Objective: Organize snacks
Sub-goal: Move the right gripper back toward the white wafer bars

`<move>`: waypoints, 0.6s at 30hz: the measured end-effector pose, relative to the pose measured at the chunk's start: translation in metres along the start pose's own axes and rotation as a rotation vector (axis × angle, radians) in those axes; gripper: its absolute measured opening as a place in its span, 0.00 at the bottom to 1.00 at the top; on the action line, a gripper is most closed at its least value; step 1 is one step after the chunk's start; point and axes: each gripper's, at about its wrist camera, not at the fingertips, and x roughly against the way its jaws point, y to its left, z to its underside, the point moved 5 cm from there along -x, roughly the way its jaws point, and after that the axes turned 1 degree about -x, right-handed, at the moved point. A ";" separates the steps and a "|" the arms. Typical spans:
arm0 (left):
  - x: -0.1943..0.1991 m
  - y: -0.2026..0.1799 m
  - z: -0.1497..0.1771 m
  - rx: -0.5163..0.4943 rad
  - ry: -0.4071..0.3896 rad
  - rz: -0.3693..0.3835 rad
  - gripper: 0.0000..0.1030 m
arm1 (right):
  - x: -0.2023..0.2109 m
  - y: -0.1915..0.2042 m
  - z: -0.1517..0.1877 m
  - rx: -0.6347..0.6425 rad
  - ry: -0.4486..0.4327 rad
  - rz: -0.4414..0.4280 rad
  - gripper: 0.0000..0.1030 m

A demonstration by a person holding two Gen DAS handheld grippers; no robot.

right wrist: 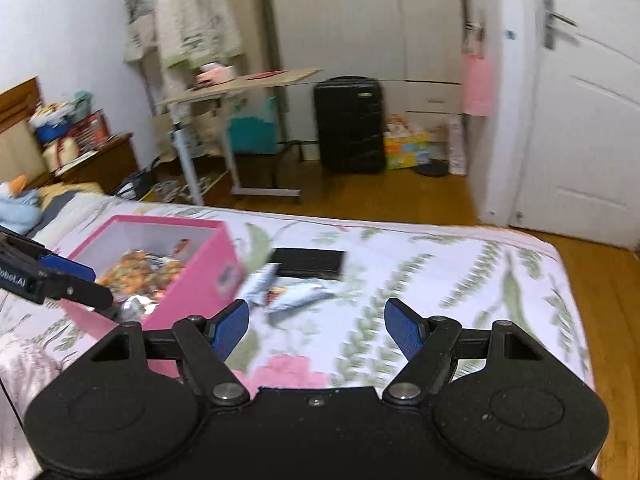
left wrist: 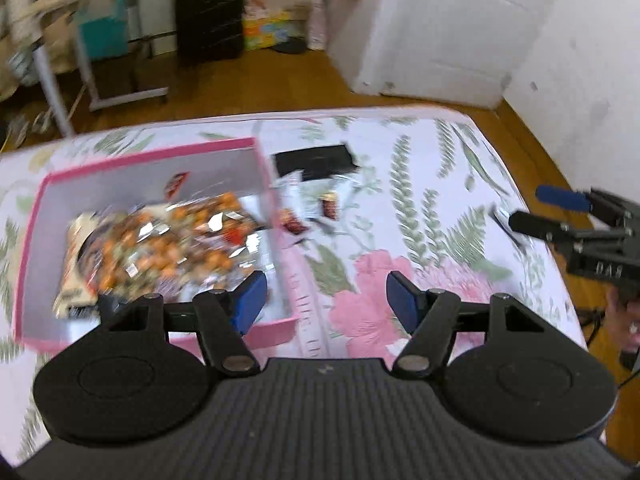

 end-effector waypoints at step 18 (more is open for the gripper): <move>-0.169 -0.071 -0.069 -0.338 0.150 -0.044 0.62 | -0.051 -0.170 0.074 -0.030 0.111 0.082 0.71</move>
